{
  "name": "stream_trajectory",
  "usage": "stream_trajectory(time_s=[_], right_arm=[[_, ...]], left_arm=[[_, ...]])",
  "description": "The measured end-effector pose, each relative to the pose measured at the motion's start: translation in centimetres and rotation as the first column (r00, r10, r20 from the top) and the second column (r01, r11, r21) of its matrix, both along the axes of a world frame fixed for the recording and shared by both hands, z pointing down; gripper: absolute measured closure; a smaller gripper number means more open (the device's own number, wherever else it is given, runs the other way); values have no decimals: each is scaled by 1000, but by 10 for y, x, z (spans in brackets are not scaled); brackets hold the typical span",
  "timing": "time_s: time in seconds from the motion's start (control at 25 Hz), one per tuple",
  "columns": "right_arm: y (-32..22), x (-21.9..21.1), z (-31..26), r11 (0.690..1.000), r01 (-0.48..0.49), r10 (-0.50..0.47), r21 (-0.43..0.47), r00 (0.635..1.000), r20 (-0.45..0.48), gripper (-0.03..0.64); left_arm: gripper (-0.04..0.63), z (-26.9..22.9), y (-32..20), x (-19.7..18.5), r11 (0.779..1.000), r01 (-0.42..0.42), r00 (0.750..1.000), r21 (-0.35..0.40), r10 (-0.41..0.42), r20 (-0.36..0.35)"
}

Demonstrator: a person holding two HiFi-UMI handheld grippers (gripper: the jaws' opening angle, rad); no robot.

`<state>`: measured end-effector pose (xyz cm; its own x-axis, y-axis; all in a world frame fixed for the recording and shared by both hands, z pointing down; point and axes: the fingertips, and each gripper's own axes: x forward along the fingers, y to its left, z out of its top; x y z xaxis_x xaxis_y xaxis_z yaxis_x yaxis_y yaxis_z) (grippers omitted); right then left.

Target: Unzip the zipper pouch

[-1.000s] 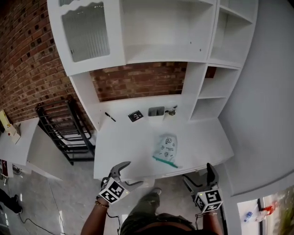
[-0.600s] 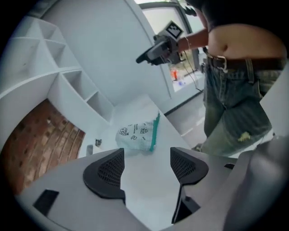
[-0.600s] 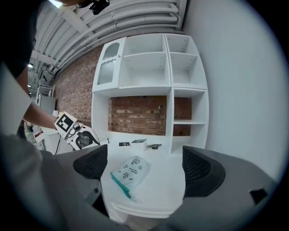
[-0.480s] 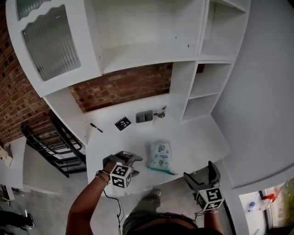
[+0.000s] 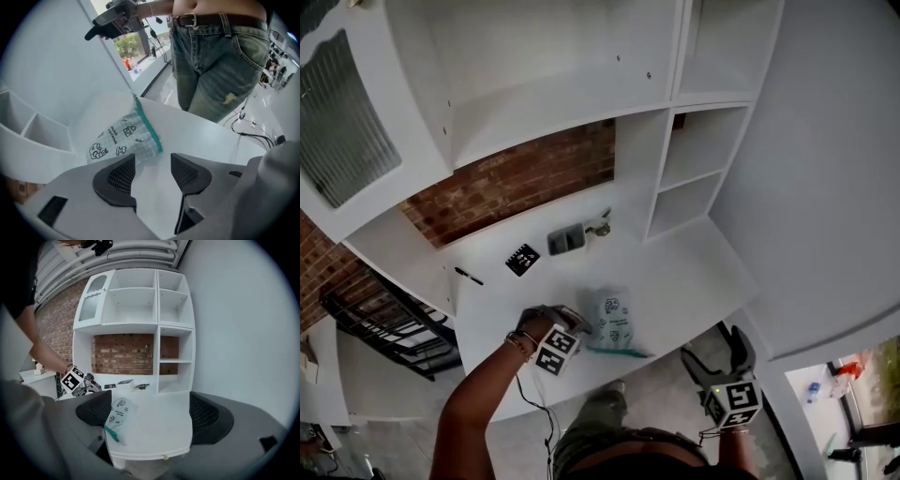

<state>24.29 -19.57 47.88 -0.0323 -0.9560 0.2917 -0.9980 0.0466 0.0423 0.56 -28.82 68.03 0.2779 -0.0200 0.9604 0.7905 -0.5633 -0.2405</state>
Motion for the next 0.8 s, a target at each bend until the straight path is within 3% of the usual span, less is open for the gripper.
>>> stream_trajectory(time_s=[0.24, 0.52, 0.64, 0.72, 0.8], right_arm=[[-3, 11, 5, 998, -59, 58, -21, 998, -4, 101], [-6, 23, 5, 995, -100, 100, -23, 995, -7, 101], [-8, 28, 5, 994, -108, 108, -23, 994, -6, 101], [-11, 31, 5, 994, -108, 108, -24, 994, -3, 101], [-14, 31, 6, 995, -99, 99, -23, 995, 5, 101]], left_arm=[[368, 24, 1, 20, 987, -156, 985, -32, 158, 70], [381, 52, -6, 18, 957, -280, 931, -78, 291, 222], [396, 53, -5, 16, 952, -279, 917, -123, 302, 260], [425, 51, -4, 17, 960, -240, 927, -142, 270, 259], [581, 48, -2, 23, 974, -126, 962, -186, 166, 218]])
